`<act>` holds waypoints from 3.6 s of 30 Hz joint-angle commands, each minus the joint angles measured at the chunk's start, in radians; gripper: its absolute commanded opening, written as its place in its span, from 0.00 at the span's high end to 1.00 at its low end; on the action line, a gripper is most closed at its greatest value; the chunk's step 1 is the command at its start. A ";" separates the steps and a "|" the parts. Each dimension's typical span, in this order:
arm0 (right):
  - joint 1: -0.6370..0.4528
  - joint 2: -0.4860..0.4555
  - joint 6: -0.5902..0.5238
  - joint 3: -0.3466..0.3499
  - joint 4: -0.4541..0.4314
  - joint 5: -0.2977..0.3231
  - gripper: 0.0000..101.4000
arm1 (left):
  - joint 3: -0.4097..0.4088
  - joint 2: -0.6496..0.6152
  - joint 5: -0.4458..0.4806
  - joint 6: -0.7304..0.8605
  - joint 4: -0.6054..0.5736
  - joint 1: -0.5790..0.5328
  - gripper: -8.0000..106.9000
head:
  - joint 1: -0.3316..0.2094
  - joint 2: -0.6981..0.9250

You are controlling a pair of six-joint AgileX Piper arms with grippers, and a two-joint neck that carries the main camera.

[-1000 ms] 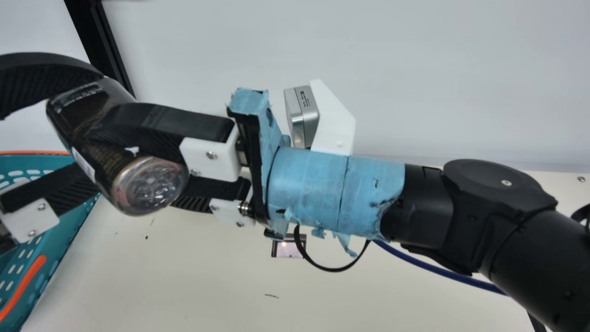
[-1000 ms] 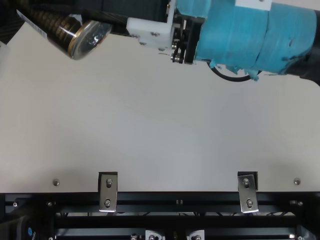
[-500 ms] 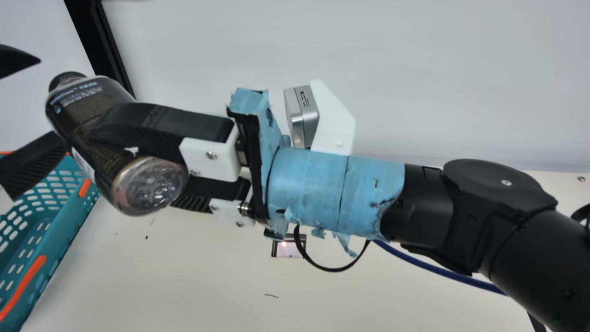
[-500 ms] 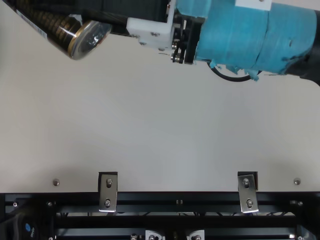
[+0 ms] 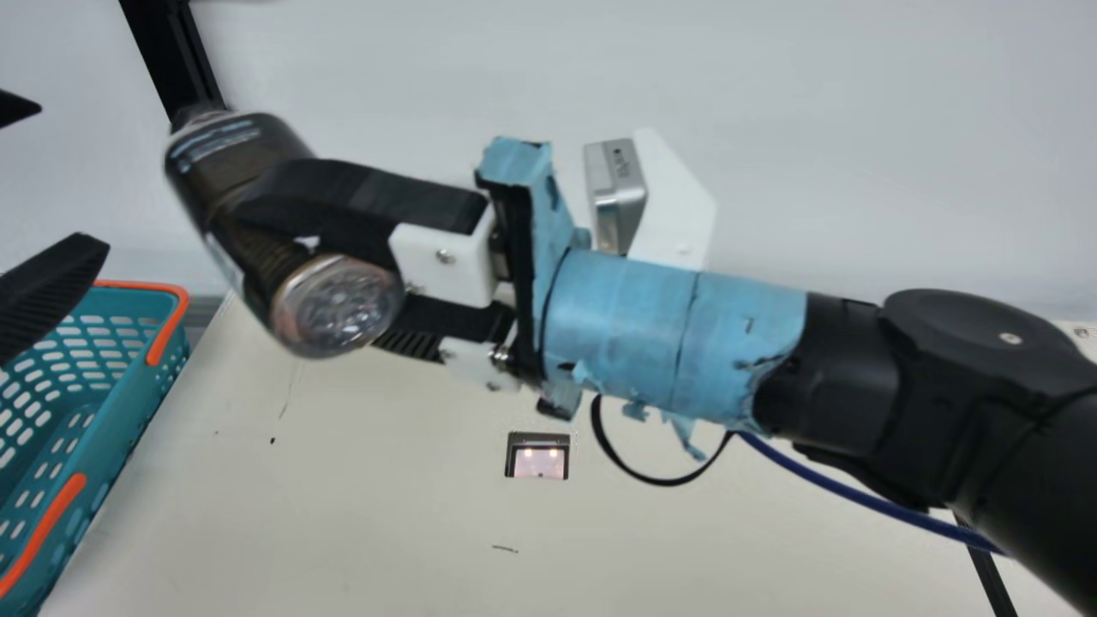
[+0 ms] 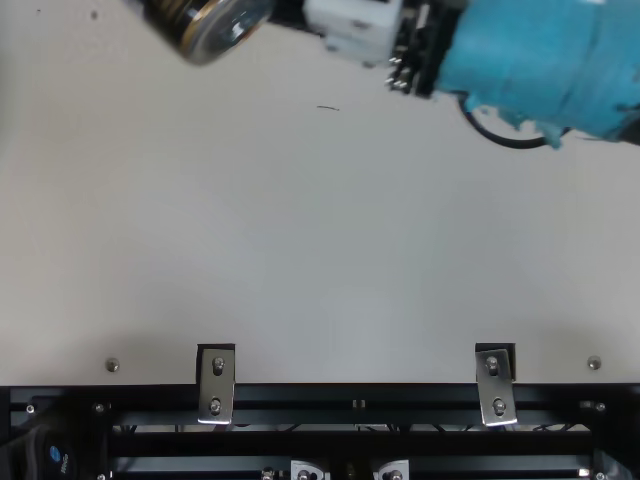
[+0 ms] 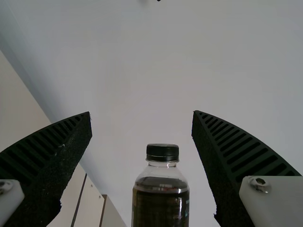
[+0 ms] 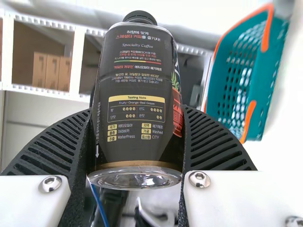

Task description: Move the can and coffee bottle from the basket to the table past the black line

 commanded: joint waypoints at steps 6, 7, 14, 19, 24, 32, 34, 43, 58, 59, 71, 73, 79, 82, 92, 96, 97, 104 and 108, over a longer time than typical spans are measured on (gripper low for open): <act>-0.039 -0.095 0.015 0.040 -0.125 -0.165 1.00 | 0.000 0.000 0.000 0.000 0.000 0.000 0.15 | -0.003 -0.010; -0.035 -0.107 0.021 0.046 -0.153 -0.191 1.00 | 0.000 0.000 0.000 0.000 0.000 0.000 0.15 | -0.003 -0.010; 0.034 -0.170 0.084 0.092 -0.392 -0.372 1.00 | 0.000 0.000 0.000 0.000 0.000 0.000 0.15 | -0.003 -0.010; 0.106 -0.201 0.141 0.137 -0.590 -0.500 1.00 | 0.000 0.000 0.000 0.000 0.000 0.000 0.15 | -0.003 -0.010; 0.171 -0.222 0.202 0.189 -0.767 -0.592 1.00 | 0.000 0.000 0.000 0.000 0.000 0.000 0.15 | -0.003 -0.010; 0.181 -0.225 0.215 0.197 -0.794 -0.587 1.00 | 0.000 0.000 0.000 0.000 0.000 0.000 0.15 | -0.003 -0.010; 0.181 -0.225 0.215 0.197 -0.794 -0.583 1.00 | 0.000 0.000 0.000 0.000 0.000 0.000 0.15 | -0.003 -0.010; 0.180 -0.211 0.202 0.201 -0.880 -0.648 1.00 | 0.000 0.000 0.000 0.000 0.000 0.000 0.15 | -0.003 -0.010; 0.204 -0.150 0.170 0.294 -1.009 -0.797 1.00 | 0.000 0.000 0.000 0.000 0.000 0.000 0.15 | -0.003 -0.010; 0.201 -0.144 0.170 0.296 -1.021 -0.799 1.00 | 0.000 0.000 0.000 0.000 0.000 0.000 0.15 | -0.003 -0.010; 0.180 -0.039 0.152 0.279 -1.129 -0.818 1.00 | 0.000 0.000 0.000 0.000 0.000 0.000 0.15 | -0.003 -0.010; 0.179 -0.017 0.152 0.269 -1.145 -0.822 1.00 | 0.000 0.000 0.000 0.000 0.000 0.000 0.15 | -0.003 -0.010; 0.170 0.048 0.137 0.244 -1.187 -0.837 1.00 | 0.000 0.000 0.000 0.000 0.000 0.000 0.15 | -0.003 -0.010; 0.161 0.078 0.118 0.234 -1.202 -0.846 1.00 | 0.000 0.000 0.000 0.000 0.000 0.000 0.15 | -0.003 -0.010; 0.137 0.154 0.026 0.218 -1.189 -0.876 1.00 | 0.000 0.000 0.000 0.000 0.000 0.000 0.15 | -0.003 -0.010; 0.135 0.172 -0.019 0.217 -1.158 -0.889 1.00 | 0.000 0.000 0.000 0.000 0.000 0.000 0.15 | -0.003 -0.010; 0.135 0.177 -0.031 0.217 -1.148 -0.893 1.00 | 0.000 0.000 0.000 0.000 0.000 0.000 0.15 | -0.003 -0.010; 0.135 0.182 -0.112 0.219 -1.067 -0.915 1.00 | 0.000 0.000 0.000 0.000 0.000 0.000 0.15 | -0.003 -0.010; 0.125 0.166 -0.165 0.220 -1.015 -0.917 1.00 | 0.000 0.000 0.000 0.000 0.000 0.000 0.15 | -0.003 -0.010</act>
